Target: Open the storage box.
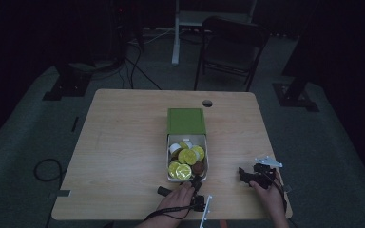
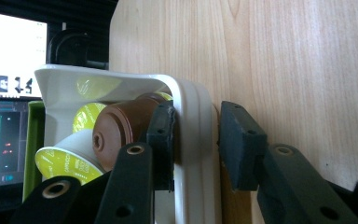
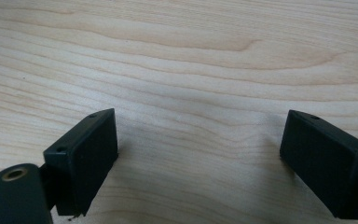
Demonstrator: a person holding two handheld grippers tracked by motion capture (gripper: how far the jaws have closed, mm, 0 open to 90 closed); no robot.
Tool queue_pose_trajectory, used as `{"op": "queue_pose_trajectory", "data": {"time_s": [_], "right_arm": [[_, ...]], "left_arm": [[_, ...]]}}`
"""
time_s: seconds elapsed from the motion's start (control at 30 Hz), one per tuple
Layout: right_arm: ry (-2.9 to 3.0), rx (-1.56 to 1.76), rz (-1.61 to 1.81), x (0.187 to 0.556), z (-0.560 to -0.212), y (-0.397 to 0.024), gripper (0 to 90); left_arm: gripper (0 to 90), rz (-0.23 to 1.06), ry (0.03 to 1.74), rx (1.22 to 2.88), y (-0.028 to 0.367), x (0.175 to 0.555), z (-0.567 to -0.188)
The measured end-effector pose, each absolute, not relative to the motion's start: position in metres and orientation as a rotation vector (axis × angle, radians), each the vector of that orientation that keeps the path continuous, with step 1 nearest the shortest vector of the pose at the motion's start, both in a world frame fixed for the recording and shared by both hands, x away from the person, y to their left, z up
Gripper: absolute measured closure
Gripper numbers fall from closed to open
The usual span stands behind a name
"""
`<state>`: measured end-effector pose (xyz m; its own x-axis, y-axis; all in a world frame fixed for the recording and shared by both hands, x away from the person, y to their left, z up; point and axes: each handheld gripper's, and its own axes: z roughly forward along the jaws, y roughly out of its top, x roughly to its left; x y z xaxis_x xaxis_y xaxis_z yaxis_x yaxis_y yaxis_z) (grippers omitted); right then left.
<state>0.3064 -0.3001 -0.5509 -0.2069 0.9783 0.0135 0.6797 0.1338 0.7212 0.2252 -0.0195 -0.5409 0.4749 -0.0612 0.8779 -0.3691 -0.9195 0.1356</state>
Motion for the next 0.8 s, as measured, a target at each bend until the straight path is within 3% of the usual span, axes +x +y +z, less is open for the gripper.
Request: {"op": "queue_pose_trajectory", "data": {"time_s": [0.33, 0.8], "right_arm": [[1.949, 1.589, 0.843, 0.306, -0.551, -0.3, 10.8], [1.949, 1.59, 0.843, 0.306, -0.551, -0.3, 10.8]], "left_arm": [[53.8, 1.294, -0.253, 2.396, -0.014, 0.225, -0.54], [53.7, 1.018, -0.089, 2.38, 0.004, 0.227, -0.52]]}}
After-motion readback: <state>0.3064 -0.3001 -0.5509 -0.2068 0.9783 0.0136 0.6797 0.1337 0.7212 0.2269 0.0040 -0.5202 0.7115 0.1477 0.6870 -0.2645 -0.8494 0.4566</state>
